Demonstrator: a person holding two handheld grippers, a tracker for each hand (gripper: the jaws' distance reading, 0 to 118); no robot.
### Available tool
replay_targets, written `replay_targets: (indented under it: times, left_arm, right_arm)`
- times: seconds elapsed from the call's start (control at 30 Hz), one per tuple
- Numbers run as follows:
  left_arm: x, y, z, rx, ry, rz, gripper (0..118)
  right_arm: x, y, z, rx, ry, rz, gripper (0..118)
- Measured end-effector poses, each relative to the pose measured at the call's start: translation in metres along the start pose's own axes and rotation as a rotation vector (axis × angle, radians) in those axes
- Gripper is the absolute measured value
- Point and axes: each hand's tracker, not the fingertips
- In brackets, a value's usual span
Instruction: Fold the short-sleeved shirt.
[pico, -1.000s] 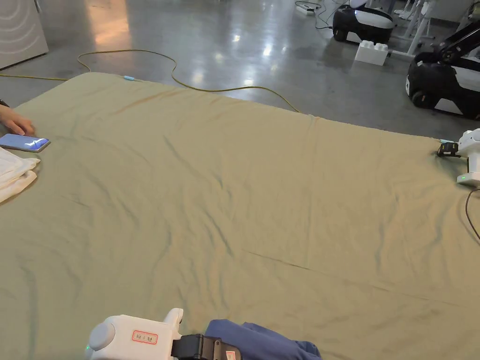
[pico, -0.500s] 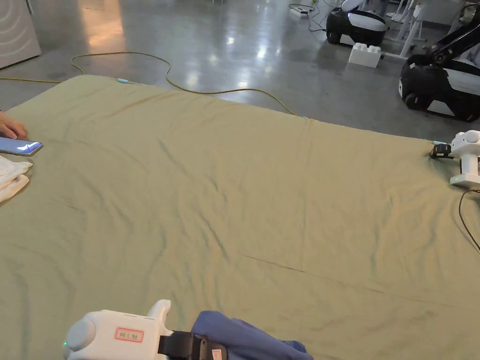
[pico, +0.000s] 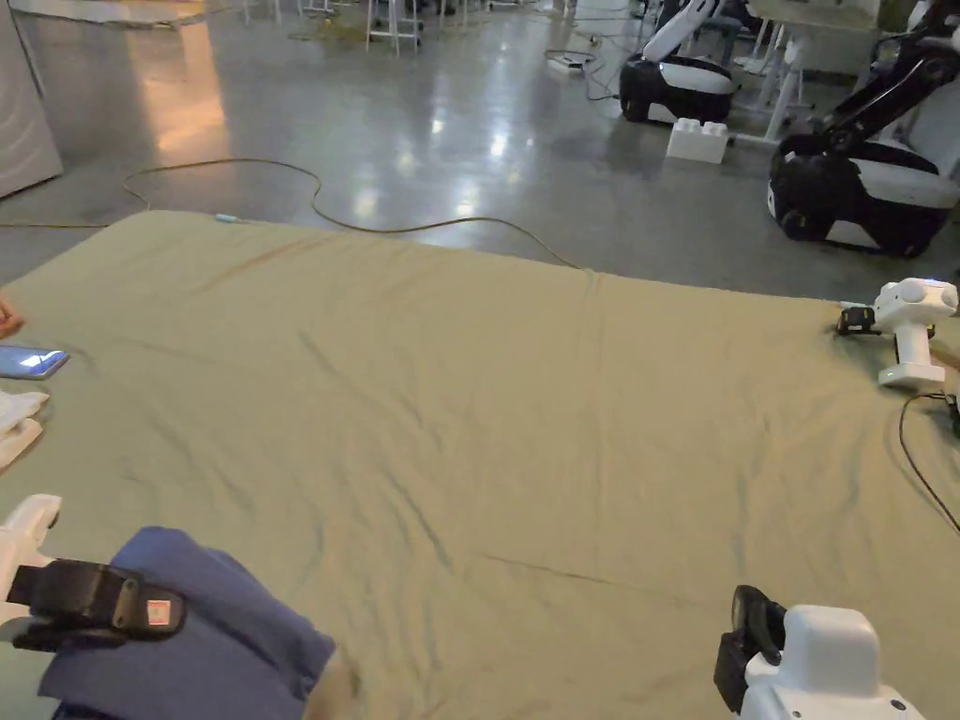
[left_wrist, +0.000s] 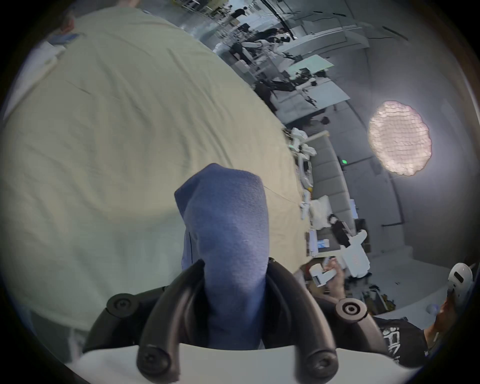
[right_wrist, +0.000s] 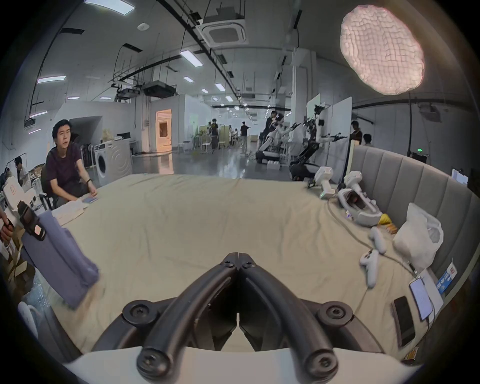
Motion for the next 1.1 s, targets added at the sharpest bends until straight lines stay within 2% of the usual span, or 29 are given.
replay_targets:
  times: [0.17, 0.37, 0.4, 0.53, 0.7, 0.73, 0.8, 0.83, 1.0, 1.1]
  left_arm:
    - [-0.038, 0.017, 0.055, 0.028, 0.136, 0.059, 23]
    - [-0.08, 0.025, 0.08, 0.052, 0.312, 0.138, 23]
    - [-0.064, 0.019, 0.077, 0.06, 0.333, 0.143, 23]
    - [-0.065, 0.021, 0.087, 0.074, 0.438, 0.172, 23]
    - [-0.066, 0.021, 0.086, 0.082, 0.46, 0.192, 23]
    - [-0.063, 0.021, 0.085, 0.075, 0.479, 0.194, 28]
    - [-0.056, 0.02, 0.089, 0.08, 0.57, 0.157, 49]
    - [-0.051, 0.02, 0.094, 0.101, 0.618, 0.134, 54]
    - [-0.049, 0.025, 0.124, 0.166, 0.834, 0.056, 56]
    - [-0.053, 0.027, 0.139, 0.228, 0.903, 0.018, 55]
  right_arm:
    - [0.023, 0.019, 0.001, 0.036, -0.057, -0.017, 0]
    - [0.034, 0.017, 0.003, 0.034, -0.092, -0.026, 0]
    - [0.035, 0.015, 0.003, 0.028, -0.094, -0.029, 0]
    - [0.032, 0.009, 0.002, 0.008, -0.089, -0.032, 0]
    - [0.026, 0.004, -0.001, -0.009, -0.066, -0.033, 0]
    - [0.026, 0.004, -0.001, -0.01, -0.063, -0.035, 0]
    - [0.025, 0.003, -0.001, -0.013, -0.057, -0.037, 0]
    - [0.025, 0.003, -0.001, -0.014, -0.055, -0.038, 0]
    - [0.027, 0.002, 0.0, -0.015, -0.046, -0.042, 0]
    - [0.029, 0.002, 0.0, -0.014, -0.047, -0.046, 0]
